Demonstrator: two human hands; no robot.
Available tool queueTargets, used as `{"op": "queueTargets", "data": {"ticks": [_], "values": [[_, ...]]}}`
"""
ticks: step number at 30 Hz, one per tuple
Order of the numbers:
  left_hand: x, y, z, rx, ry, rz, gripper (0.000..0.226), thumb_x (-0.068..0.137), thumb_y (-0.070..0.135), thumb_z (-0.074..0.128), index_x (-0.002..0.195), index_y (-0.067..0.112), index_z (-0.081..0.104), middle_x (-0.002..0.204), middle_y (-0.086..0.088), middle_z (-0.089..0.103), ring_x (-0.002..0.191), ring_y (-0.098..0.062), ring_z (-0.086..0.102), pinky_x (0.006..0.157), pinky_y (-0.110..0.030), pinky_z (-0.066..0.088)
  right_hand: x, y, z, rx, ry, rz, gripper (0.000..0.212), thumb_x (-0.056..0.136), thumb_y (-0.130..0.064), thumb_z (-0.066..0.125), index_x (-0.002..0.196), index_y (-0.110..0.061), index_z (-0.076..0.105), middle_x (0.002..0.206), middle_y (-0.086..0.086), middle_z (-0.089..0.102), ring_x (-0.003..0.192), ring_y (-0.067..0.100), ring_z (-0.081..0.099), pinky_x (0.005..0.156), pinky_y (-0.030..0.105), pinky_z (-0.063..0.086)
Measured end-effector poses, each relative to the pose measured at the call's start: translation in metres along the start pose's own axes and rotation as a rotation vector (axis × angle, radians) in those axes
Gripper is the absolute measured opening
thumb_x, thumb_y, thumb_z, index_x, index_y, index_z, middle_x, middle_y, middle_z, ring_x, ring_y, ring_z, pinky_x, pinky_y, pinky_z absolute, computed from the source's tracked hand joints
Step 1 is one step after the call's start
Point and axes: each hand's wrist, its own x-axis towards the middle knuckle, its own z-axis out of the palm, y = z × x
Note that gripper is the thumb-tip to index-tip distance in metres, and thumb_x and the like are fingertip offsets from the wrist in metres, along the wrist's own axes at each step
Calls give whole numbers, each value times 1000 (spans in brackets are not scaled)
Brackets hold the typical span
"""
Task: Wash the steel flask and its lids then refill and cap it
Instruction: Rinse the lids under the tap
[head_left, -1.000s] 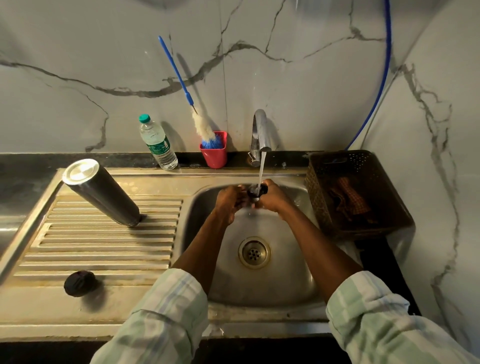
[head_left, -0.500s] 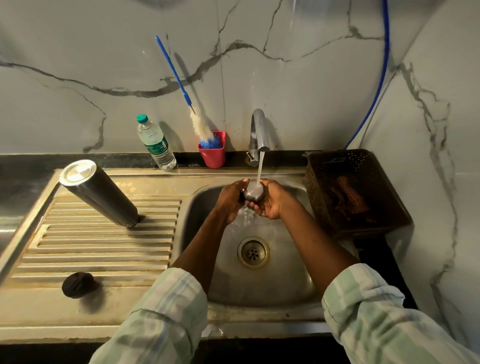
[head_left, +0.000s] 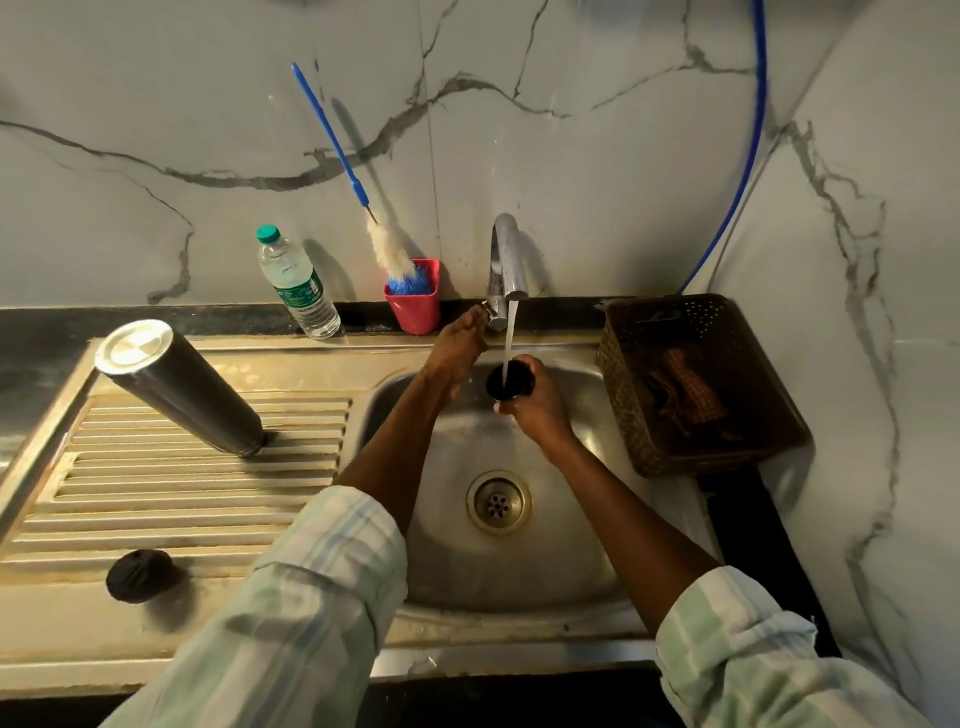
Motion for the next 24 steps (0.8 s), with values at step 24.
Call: {"op": "queueTargets", "data": {"ticks": [24], "values": [[-43,-55,-13,642,148,-63,26,96,5,45,111,6,67,99,-3,62,92,-19,57,75,-30,44,-17,15,-2,-429,-90,-99,88,78,-20,81,151,-19,33,143,13,38,131,28,44,108,29,34]]}}
